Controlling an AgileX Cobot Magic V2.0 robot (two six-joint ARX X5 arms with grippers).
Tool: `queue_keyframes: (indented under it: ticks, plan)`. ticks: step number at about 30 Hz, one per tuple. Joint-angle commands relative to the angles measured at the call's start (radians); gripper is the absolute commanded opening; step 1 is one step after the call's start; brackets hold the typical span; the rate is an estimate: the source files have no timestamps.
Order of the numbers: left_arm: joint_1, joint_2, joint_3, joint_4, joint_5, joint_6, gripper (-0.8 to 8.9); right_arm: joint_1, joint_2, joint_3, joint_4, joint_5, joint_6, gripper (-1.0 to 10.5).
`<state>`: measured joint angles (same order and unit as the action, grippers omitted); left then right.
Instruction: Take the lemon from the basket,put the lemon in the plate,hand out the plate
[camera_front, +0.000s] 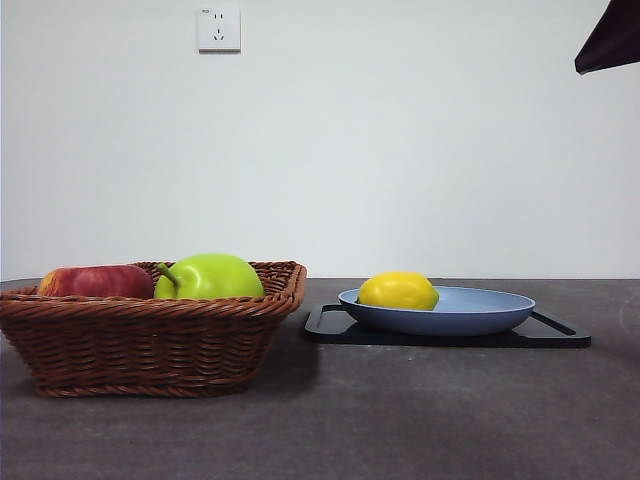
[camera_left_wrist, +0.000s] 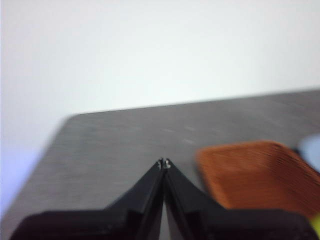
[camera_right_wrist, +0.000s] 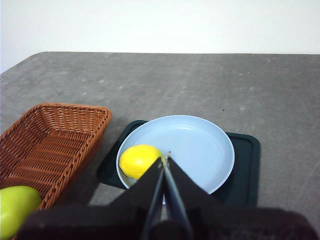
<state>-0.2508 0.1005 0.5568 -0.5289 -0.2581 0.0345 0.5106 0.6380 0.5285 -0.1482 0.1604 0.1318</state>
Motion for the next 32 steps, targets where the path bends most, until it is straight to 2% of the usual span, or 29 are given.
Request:
queue_keyframes:
  ticks: [1,5,14,20,32]
  plan:
    - [0.111,-0.032,-0.063,0.056,0.002,0.019,0.09,0.006,0.002,0.004,0.012,0.004,0.01,0.0]
    - [0.2,-0.052,-0.162,0.136,0.008,0.019,0.09,0.006,0.002,0.004,0.012,0.004,0.01,0.0]
    - [0.266,-0.064,-0.41,0.333,0.174,0.018,0.09,0.006,0.002,0.004,0.012,0.004,0.01,0.0]
    - [0.293,-0.099,-0.506,0.335,0.193,-0.024,0.09,0.006,0.002,0.004,0.012,0.004,0.01,0.0]
    - [0.299,-0.099,-0.537,0.328,0.187,-0.064,0.09,0.006,0.002,0.004,0.012,0.005,0.01,0.0]
